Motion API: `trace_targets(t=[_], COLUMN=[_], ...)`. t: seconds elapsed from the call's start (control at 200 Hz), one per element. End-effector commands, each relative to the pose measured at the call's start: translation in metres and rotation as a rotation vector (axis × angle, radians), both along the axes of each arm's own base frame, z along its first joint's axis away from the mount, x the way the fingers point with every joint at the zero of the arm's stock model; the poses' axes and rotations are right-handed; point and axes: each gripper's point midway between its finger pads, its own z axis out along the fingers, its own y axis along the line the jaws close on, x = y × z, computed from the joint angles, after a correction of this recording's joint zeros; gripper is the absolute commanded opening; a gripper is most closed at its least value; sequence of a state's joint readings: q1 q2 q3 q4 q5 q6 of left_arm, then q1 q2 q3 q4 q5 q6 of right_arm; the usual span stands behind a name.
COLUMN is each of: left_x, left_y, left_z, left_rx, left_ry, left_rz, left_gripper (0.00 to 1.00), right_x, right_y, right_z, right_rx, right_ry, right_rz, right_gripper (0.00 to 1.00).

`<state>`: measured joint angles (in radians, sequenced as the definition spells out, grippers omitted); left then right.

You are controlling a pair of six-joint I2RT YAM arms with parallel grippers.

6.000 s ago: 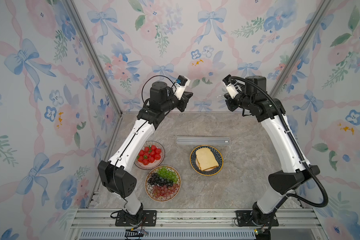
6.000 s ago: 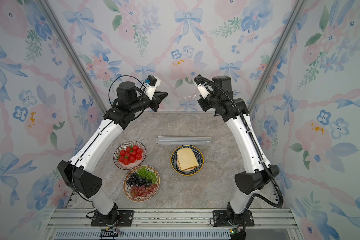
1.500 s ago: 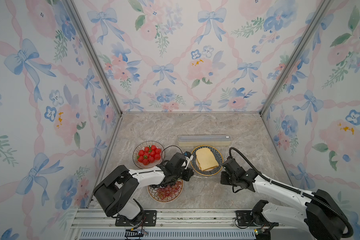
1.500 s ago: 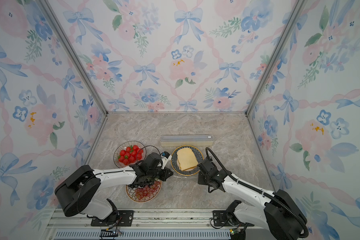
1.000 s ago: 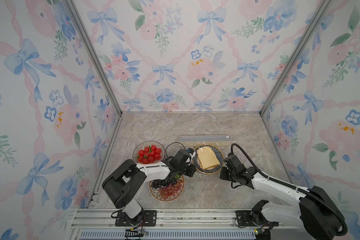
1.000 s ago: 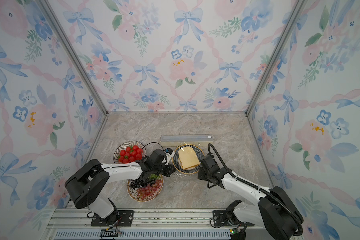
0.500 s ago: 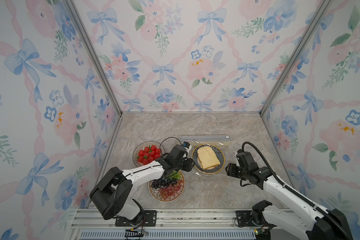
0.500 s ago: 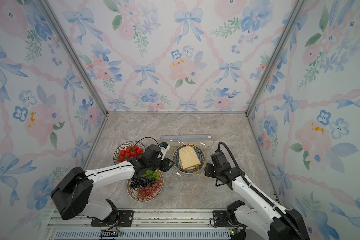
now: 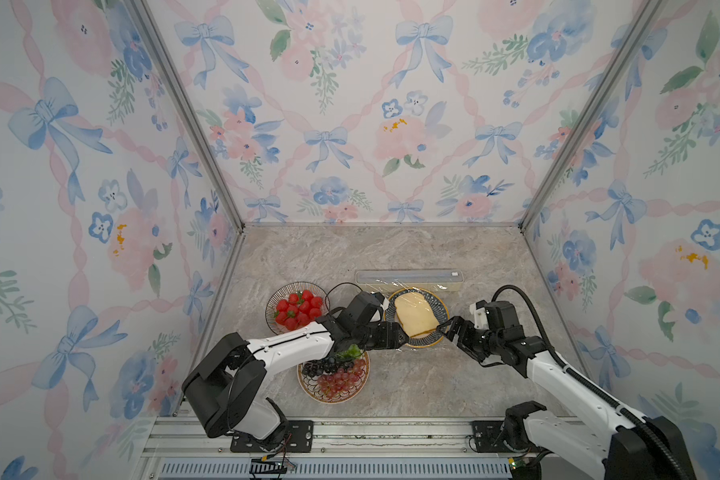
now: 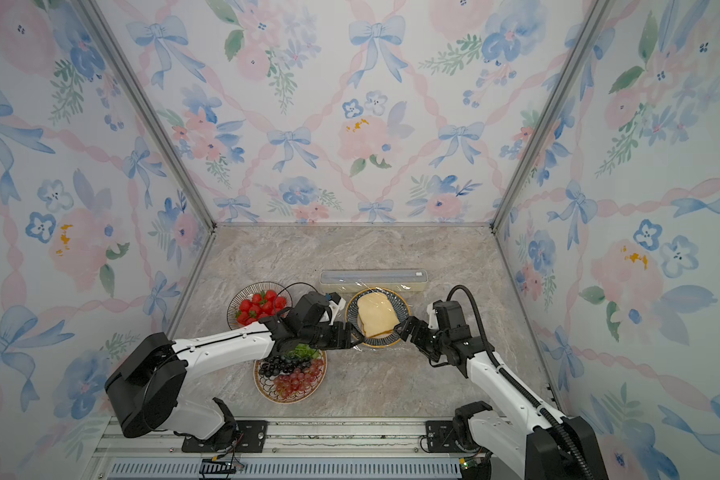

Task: Wrap the plate with plastic wrap
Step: Cover the plate with plastic wrap.

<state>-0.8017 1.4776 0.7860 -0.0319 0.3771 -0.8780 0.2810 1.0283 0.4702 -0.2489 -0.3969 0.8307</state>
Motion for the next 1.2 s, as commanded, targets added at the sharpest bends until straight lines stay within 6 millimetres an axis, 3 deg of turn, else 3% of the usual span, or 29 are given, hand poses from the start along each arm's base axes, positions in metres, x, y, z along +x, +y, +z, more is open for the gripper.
trace_targets(t=[0.0, 0.19, 0.57, 0.825, 0.99, 1.195], left_x=[-0.005, -0.002, 0.034, 0.046, 0.053, 0.058], left_y=[-0.005, -0.008, -0.040, -0.053, -0.039, -0.004], left_z=[-0.013, -0.041, -0.040, -0.032, -0.030, -0.037], left_rx=[0.009, 0.049, -0.060, -0.104, -0.091, -0.061], left_ry=[0.110, 0.142, 0.089, 0.052, 0.013, 0.005], left_rz=[0.033, 0.032, 0.065, 0.044, 0.073, 0.128], left_gripper=[0.81, 0.86, 0.91, 0.91, 0.91, 0.91], right_x=[0.006, 0.014, 0.039, 0.053, 0.055, 0.036], right_y=[0.005, 0.005, 0.015, 0.039, 0.043, 0.013], right_z=[-0.002, -0.015, -0.019, -0.010, -0.007, -0.022], right_rx=[0.088, 0.080, 0.108, 0.159, 0.185, 0.052], right_ry=[0.049, 0.070, 0.050, 0.025, 0.011, 0.071], right_rz=[-0.060, -0.086, -0.082, -0.048, -0.053, -0.054], right_gripper=[0.97, 0.97, 0.97, 0.97, 0.97, 0.97])
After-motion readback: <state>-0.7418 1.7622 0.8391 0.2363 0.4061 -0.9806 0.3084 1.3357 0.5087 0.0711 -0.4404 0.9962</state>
